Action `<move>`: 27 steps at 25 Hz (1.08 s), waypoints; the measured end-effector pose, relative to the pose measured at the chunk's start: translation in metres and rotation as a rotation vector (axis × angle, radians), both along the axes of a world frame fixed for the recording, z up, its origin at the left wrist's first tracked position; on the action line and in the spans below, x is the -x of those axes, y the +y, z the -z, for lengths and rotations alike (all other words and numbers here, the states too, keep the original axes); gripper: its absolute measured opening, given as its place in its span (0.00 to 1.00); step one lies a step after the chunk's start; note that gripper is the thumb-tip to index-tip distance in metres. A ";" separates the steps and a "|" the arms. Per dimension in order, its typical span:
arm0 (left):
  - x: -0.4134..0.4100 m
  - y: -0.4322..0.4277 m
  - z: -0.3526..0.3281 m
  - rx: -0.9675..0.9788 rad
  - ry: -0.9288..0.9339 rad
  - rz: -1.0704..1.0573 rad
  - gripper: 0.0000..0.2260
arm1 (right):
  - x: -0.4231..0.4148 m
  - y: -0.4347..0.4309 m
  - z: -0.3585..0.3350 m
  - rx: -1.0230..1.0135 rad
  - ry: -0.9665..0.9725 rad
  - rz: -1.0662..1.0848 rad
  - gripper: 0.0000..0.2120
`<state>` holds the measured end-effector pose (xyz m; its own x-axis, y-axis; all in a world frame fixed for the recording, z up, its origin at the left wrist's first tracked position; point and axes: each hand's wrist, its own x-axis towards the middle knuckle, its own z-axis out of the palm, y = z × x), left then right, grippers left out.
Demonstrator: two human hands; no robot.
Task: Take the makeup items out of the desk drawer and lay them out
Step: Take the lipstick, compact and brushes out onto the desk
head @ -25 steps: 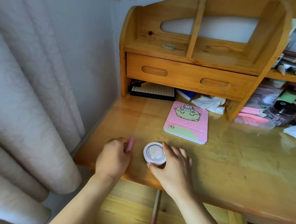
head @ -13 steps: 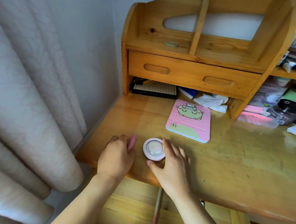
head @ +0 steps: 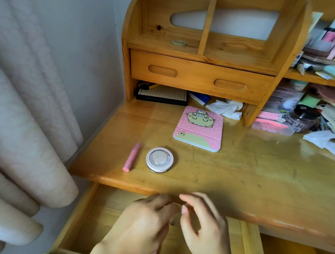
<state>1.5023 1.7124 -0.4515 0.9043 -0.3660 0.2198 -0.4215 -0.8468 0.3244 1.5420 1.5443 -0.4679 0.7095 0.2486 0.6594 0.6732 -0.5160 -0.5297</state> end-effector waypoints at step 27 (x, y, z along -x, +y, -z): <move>-0.009 -0.043 0.075 -0.029 0.560 -0.615 0.06 | -0.014 -0.040 0.062 0.443 1.093 0.532 0.15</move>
